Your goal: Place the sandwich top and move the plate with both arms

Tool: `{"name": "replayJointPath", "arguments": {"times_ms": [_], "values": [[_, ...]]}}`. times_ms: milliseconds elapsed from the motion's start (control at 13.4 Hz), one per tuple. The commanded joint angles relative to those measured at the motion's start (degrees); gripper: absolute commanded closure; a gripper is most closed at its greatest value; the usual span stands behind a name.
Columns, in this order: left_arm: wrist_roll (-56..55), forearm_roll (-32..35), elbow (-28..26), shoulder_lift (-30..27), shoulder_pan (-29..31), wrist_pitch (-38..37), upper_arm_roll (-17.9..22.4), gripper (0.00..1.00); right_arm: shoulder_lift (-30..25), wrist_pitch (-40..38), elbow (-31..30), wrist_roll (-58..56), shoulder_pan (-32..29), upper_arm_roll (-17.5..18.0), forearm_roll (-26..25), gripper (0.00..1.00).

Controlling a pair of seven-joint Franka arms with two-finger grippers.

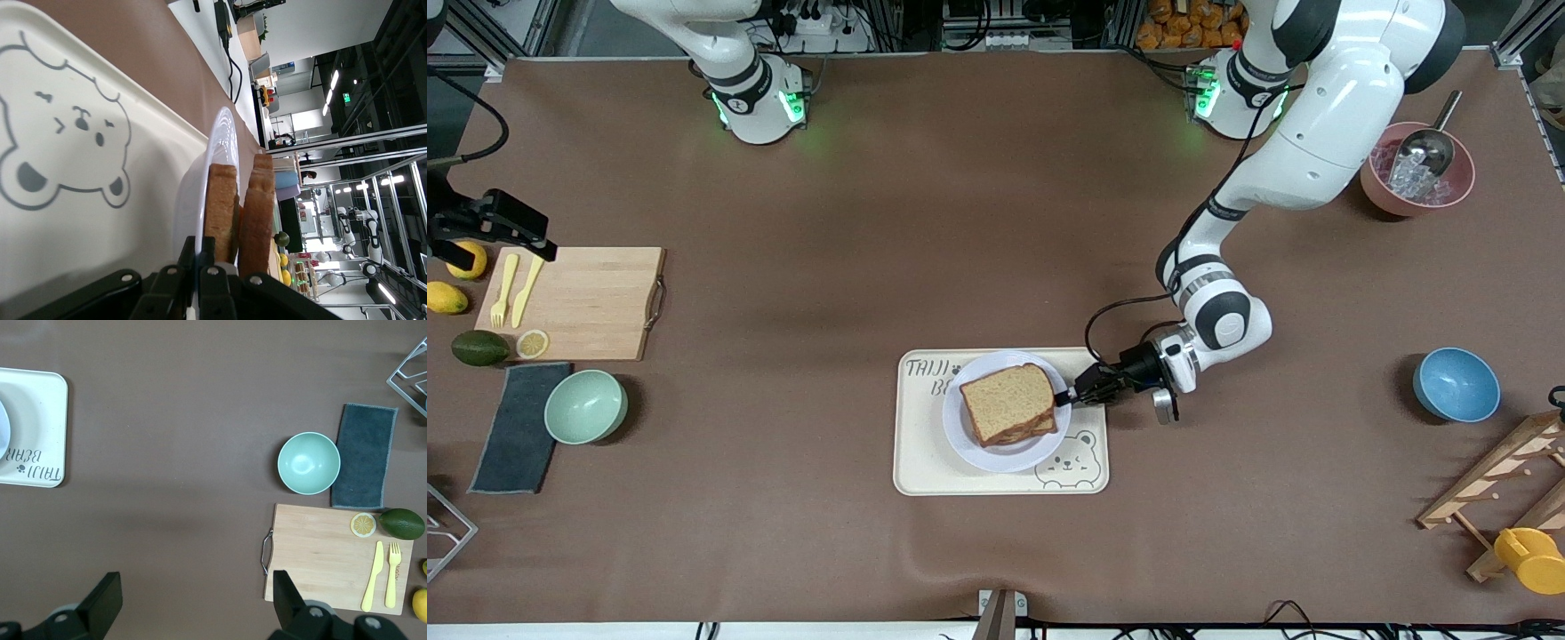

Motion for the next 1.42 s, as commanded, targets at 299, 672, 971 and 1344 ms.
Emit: {"name": "replayJointPath", "arguments": {"times_ms": [299,672,971,1344], "values": [[0.2,-0.9,2.7,1.5,1.0,-0.2,-0.6,1.00,-0.3,-0.1,-0.3,0.5,-1.6,1.2,-0.4,0.00],[0.1,0.2,2.3,1.8,1.5,-0.2,-0.1,1.00,-0.3,-0.1,-0.3,0.5,-1.7,1.2,-0.4,0.00],[-0.1,0.2,2.5,3.4,1.6,-0.2,-0.1,1.00,-0.1,-0.1,-0.3,0.5,-1.7,1.2,-0.4,0.00],[-6.9,0.2,2.6,3.2,1.6,-0.3,-0.1,0.32,0.0,-0.1,-0.3,0.5,-1.5,1.2,-0.4,0.00]]}}
